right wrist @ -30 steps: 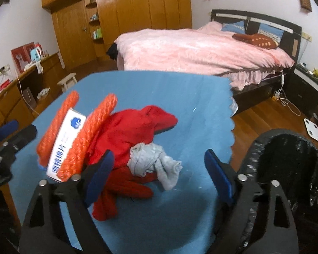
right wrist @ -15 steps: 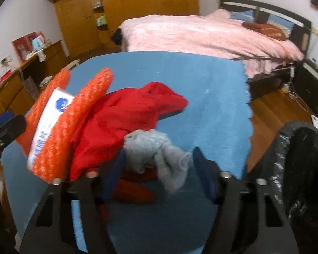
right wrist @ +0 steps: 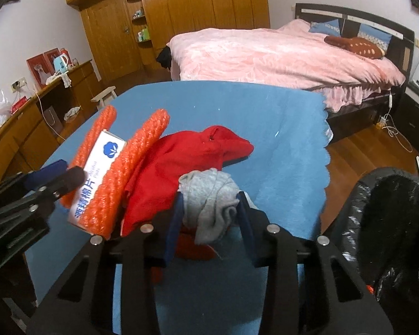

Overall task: Collect trash
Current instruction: 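Grasp the grey sock with the right gripper while the left grasps an orange mesh sleeve, drop both in bin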

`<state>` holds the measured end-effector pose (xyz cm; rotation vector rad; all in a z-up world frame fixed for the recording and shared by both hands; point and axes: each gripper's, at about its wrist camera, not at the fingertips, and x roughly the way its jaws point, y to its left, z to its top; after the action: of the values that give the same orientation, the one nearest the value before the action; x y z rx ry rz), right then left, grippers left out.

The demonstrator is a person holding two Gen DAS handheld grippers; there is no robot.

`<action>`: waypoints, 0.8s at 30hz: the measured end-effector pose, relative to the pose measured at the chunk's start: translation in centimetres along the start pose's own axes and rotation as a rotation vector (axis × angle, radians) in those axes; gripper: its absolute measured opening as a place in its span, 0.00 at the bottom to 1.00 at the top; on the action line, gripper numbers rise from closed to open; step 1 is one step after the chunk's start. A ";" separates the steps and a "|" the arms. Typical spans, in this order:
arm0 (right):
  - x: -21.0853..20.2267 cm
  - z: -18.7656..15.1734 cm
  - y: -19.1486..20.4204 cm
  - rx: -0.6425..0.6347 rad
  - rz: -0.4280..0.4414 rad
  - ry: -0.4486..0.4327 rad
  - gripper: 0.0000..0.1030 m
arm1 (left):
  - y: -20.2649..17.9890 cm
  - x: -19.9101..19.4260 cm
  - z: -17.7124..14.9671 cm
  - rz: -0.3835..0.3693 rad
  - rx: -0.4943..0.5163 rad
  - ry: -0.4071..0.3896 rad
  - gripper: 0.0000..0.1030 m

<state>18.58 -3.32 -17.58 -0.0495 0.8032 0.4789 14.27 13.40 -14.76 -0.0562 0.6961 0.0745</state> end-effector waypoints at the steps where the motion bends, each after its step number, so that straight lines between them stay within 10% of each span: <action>1: -0.2 0.0 0.0 -0.002 0.000 -0.002 0.36 | 0.0 0.0 0.0 -0.005 -0.002 0.000 0.32; 9: -1.8 0.1 -0.7 0.015 0.013 -0.014 0.36 | -0.4 -0.3 0.2 -0.016 -0.004 -0.006 0.12; 24: -7.1 1.1 -1.2 0.029 0.008 -0.118 0.36 | -2.4 -4.8 2.5 -0.051 0.014 -0.111 0.11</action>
<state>15.62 -6.91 -11.92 0.0086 0.6948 0.4735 12.36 10.97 -9.71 -0.0557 0.5841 0.0231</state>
